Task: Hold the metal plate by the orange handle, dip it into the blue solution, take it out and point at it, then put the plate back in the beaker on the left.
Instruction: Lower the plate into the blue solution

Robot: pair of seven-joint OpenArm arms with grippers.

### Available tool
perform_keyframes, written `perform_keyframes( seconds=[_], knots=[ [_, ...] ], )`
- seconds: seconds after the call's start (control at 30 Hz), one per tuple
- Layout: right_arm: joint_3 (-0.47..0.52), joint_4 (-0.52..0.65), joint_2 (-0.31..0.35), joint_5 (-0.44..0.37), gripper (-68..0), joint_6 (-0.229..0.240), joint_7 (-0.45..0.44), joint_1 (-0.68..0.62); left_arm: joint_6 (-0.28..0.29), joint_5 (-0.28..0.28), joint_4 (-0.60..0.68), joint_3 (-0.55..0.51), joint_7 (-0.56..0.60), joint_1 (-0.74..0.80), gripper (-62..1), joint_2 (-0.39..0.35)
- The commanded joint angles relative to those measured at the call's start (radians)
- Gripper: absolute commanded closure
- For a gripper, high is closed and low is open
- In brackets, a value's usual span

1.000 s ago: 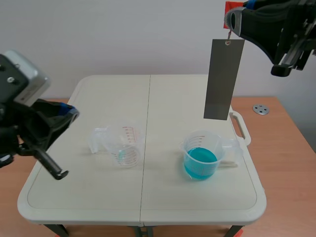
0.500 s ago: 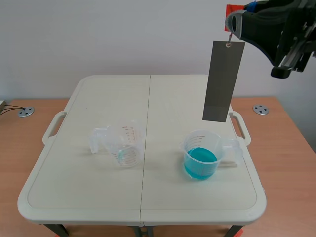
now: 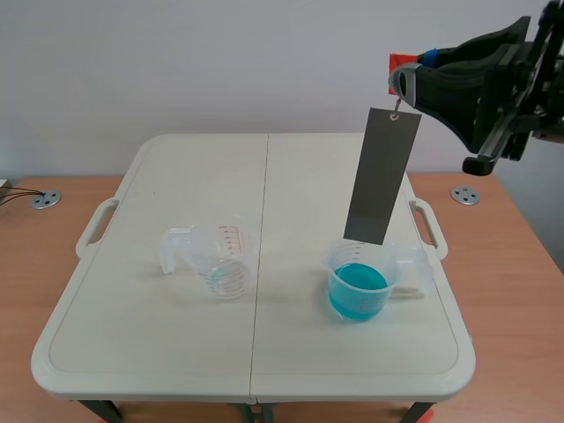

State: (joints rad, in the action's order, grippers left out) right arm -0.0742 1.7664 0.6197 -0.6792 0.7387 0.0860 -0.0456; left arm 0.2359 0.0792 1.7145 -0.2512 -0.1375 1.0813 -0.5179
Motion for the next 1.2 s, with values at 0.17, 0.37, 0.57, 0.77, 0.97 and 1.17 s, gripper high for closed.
perform_keyframes(
  seconds=[0.17, 0.37, 0.57, 0.77, 0.97, 1.17],
  knots=[
    [-0.017, -0.044, -0.036, 0.042, -1.3, 0.007, -0.018, 0.006, 0.0, 0.006, -0.056, 0.028, 0.01, 0.002, -1.8, 0.007],
    [-0.019, -0.098, -0.056, 0.066, -1.3, 0.007, -0.038, 0.006, -0.001, 0.006, -0.061, 0.028, 0.01, 0.002, -1.8, 0.007],
    [-0.038, -0.144, -0.078, 0.113, -1.3, 0.007, -0.059, 0.006, -0.001, 0.006, -0.061, 0.028, 0.01, 0.002, -1.8, 0.007],
    [-0.079, -0.207, -0.083, 0.127, -1.3, 0.007, -0.105, 0.007, -0.001, 0.006, -0.061, 0.028, 0.01, 0.002, -1.8, 0.007],
    [-0.113, -0.278, -0.083, 0.14, -1.3, 0.007, -0.144, 0.007, -0.001, 0.006, -0.061, 0.028, 0.01, 0.002, -1.8, 0.007],
    [-0.153, -0.34, -0.083, 0.195, -1.3, 0.007, -0.196, 0.007, -0.001, 0.006, -0.061, 0.028, 0.01, 0.002, -1.8, 0.007]
  ],
)
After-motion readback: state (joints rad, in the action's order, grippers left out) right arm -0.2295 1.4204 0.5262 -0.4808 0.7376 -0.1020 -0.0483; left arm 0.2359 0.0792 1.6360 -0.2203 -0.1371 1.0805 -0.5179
